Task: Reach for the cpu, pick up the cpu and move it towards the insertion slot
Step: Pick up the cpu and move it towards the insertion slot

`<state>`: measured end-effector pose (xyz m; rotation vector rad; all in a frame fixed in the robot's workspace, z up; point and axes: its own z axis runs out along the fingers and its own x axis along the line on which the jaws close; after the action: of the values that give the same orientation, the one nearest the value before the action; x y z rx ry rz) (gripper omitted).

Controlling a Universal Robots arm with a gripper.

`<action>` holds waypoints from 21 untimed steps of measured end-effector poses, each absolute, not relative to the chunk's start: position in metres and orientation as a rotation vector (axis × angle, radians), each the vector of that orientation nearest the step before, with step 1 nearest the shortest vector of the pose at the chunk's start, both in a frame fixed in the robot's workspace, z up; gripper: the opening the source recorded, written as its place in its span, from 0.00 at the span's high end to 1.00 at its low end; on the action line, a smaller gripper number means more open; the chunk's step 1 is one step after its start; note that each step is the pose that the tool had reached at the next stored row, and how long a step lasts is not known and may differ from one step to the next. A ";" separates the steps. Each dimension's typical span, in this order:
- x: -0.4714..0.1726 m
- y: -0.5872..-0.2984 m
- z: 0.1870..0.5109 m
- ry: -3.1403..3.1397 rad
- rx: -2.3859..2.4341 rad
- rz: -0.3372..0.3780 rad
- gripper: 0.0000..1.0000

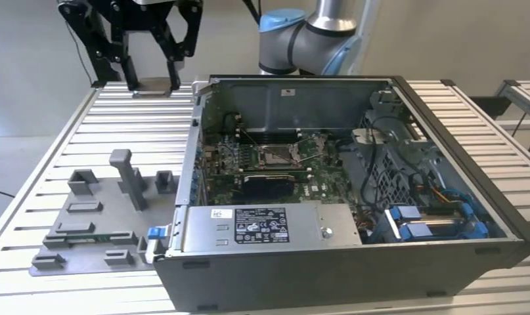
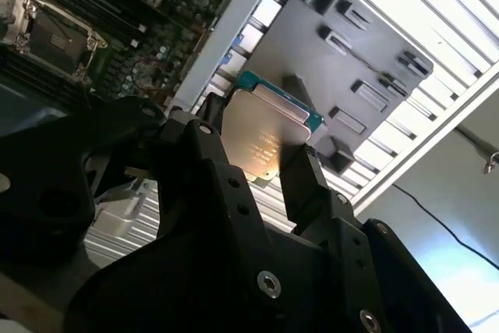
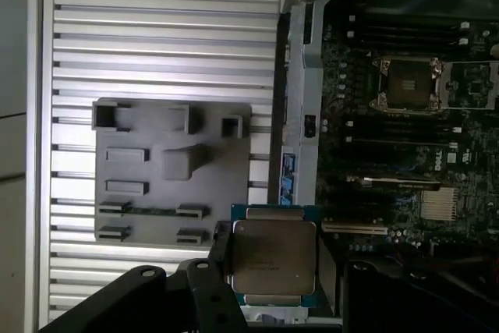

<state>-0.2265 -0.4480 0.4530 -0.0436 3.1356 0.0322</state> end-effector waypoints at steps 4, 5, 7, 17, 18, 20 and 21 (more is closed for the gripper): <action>-0.208 -0.448 0.451 3.136 -0.044 0.032 1.00; -0.204 -0.448 0.450 3.136 -0.044 0.032 1.00; -0.195 -0.447 0.449 3.136 -0.043 0.032 1.00; -0.149 -0.447 0.444 3.136 -0.044 0.032 1.00; -0.145 -0.447 0.444 3.136 -0.044 0.032 1.00; -0.135 -0.446 0.443 3.136 -0.044 0.032 1.00; -0.131 -0.446 0.442 3.136 -0.044 0.032 1.00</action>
<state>-0.1310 -0.4464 0.4422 -0.0436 3.1356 0.0322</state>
